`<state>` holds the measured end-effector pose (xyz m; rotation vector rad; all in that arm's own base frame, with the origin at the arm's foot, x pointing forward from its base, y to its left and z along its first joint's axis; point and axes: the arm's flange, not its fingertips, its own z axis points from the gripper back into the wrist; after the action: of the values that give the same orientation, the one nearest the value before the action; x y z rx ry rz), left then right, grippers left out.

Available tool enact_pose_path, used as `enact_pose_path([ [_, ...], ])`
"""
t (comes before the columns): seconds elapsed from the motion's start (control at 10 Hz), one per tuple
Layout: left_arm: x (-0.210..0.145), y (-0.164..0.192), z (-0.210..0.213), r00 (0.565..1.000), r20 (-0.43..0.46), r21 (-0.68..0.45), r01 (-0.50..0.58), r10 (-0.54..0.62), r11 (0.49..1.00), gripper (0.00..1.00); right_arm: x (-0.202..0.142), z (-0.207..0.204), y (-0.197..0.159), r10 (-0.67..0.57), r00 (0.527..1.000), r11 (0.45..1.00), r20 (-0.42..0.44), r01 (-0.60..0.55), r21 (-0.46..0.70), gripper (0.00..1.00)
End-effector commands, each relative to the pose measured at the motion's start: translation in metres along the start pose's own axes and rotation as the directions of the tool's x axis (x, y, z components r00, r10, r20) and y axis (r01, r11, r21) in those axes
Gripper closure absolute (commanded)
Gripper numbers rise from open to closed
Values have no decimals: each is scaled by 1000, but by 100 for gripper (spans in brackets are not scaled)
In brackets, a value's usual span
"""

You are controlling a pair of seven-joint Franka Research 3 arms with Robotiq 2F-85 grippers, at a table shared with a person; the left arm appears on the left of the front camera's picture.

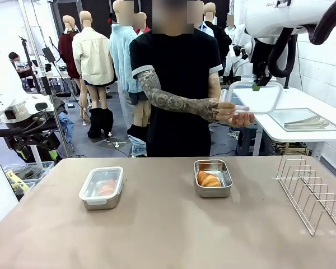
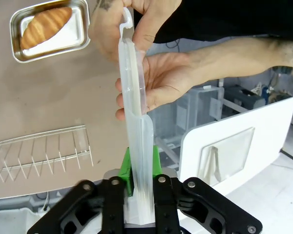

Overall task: Place the bread in airtight containers.
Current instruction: Release when the human grabs the Airtight Container lid.

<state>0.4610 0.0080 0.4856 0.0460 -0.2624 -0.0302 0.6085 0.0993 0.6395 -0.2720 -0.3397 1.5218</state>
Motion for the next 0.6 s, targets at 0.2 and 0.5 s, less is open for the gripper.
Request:
enact_pose_path([
  [0.2,-2,0,0,1000,0,8,-16,16,1000,0,-15,0,27,34,996,996,-77,-27,90,16],
  [0.5,-2,0,0,1000,0,8,-16,16,1000,0,-58,-6,54,58,993,981,-105,-37,190,0],
])
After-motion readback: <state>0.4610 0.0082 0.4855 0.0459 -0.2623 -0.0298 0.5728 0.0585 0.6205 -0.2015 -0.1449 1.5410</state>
